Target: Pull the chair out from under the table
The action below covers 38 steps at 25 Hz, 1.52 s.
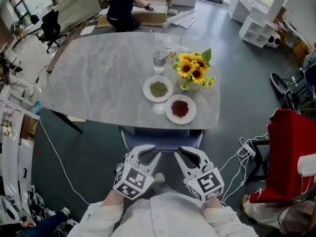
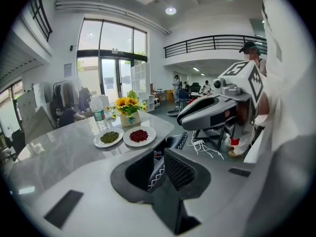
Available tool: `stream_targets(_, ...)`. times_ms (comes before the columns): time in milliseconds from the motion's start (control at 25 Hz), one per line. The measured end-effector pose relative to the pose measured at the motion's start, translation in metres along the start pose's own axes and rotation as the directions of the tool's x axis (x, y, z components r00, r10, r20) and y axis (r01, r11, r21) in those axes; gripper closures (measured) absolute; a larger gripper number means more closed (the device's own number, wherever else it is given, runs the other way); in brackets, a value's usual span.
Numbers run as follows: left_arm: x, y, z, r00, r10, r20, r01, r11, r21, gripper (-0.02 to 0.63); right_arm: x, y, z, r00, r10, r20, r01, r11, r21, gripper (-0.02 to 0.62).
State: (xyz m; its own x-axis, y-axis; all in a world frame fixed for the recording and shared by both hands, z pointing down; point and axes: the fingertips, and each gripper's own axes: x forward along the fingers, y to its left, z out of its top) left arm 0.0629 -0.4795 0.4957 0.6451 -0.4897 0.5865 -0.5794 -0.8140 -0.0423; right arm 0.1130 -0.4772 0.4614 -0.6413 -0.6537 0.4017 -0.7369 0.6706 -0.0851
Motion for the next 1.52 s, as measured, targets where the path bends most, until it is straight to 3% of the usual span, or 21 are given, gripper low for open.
stream_targets(120, 0.004, 0.003, -0.005, 1.0, 0.003, -0.024, -0.002, 1.0, 0.015, 0.486, 0.006, 0.001, -0.002, 0.999, 0.019, -0.028, -0.02, 0.999, -0.037, 0.531)
stream_targets(480, 0.016, 0.005, -0.024, 0.988, 0.001, -0.154, 0.023, 0.987, 0.157, 0.439, 0.021, 0.008, -0.015, 0.986, 0.074, -0.152, -0.106, 0.972, -0.212, 0.42)
stream_targets(640, 0.021, 0.009, -0.035, 0.976, 0.023, -0.215, 0.021, 0.98, 0.199, 0.355, 0.029, 0.01, -0.031, 0.971, 0.09, -0.222, -0.152, 0.948, -0.279, 0.37)
stream_targets(1000, 0.032, 0.011, -0.06, 0.947, 0.029, -0.32, 0.067, 0.956, 0.287, 0.334, 0.042, 0.008, -0.066, 0.927, 0.036, -0.373, -0.218, 0.861, -0.46, 0.357)
stream_targets(1360, 0.044, 0.018, -0.067, 0.936, 0.034, -0.35, 0.075, 0.954, 0.291, 0.334, 0.055, -0.004, -0.093, 0.872, -0.024, -0.49, -0.289, 0.781, -0.553, 0.357)
stream_targets(1520, 0.049, 0.022, -0.075, 0.922, 0.046, -0.385, 0.084, 0.945, 0.315, 0.334, 0.061, -0.007, -0.095, 0.865, -0.021, -0.501, -0.304, 0.773, -0.557, 0.357)
